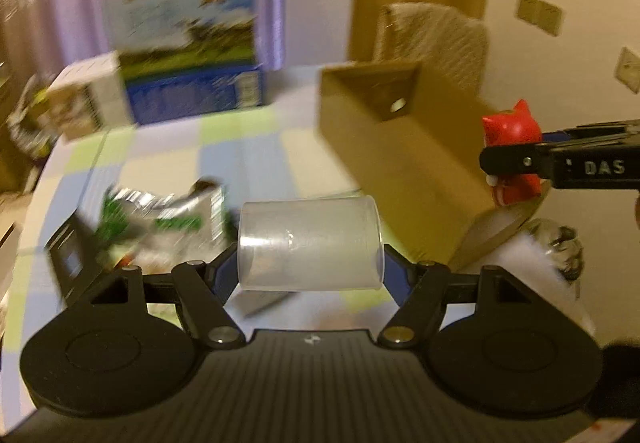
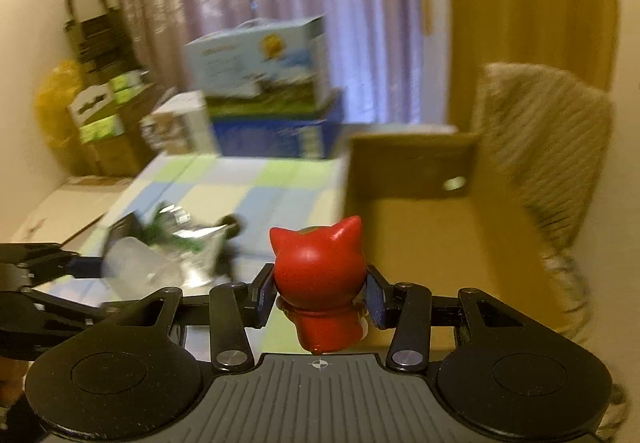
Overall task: Organize objects
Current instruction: 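Carry the figurine and cup into the cardboard box and open both grippers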
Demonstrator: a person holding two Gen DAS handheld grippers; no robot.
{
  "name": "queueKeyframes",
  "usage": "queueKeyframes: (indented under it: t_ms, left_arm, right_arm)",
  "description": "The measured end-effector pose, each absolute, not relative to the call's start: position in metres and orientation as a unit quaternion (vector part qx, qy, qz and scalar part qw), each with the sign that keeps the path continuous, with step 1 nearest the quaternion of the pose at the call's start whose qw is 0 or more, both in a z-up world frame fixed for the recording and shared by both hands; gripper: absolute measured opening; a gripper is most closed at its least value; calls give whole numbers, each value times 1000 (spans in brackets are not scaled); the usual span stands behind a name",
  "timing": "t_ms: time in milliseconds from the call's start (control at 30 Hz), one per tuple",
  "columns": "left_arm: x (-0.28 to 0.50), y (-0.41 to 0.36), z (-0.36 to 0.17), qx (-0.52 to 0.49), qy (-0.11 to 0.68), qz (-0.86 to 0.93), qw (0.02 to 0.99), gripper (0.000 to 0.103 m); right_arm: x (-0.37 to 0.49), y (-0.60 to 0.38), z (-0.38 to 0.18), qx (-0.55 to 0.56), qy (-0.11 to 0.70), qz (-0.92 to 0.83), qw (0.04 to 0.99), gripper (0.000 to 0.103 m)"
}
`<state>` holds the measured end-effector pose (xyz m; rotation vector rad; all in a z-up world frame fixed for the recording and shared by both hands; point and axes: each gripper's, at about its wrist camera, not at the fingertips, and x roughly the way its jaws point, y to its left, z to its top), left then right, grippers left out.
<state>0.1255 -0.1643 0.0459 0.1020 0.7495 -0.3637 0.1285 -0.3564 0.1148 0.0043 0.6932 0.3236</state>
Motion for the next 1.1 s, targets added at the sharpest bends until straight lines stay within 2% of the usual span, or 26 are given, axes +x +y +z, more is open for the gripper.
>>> queueKeyframes:
  t_ms: [233, 467, 733, 800, 1100]
  left_arm:
    - [161, -247, 70, 64, 348, -248, 902, 68]
    - [191, -293, 54, 88, 359, -271, 889, 68]
    - [207, -310, 36, 100, 368, -283, 880, 68]
    - [208, -311, 35, 103, 365, -285, 880, 81]
    - [202, -293, 41, 111, 347, -271, 891, 83]
  right_arm:
    - [158, -422, 123, 3, 346, 98, 933, 43]
    - [181, -448, 100, 6, 371, 89, 924, 43]
    - [198, -452, 80, 4, 384, 90, 919, 43]
    - [200, -452, 77, 2, 386, 89, 918, 43]
    - [198, -443, 68, -11, 393, 98, 914, 43]
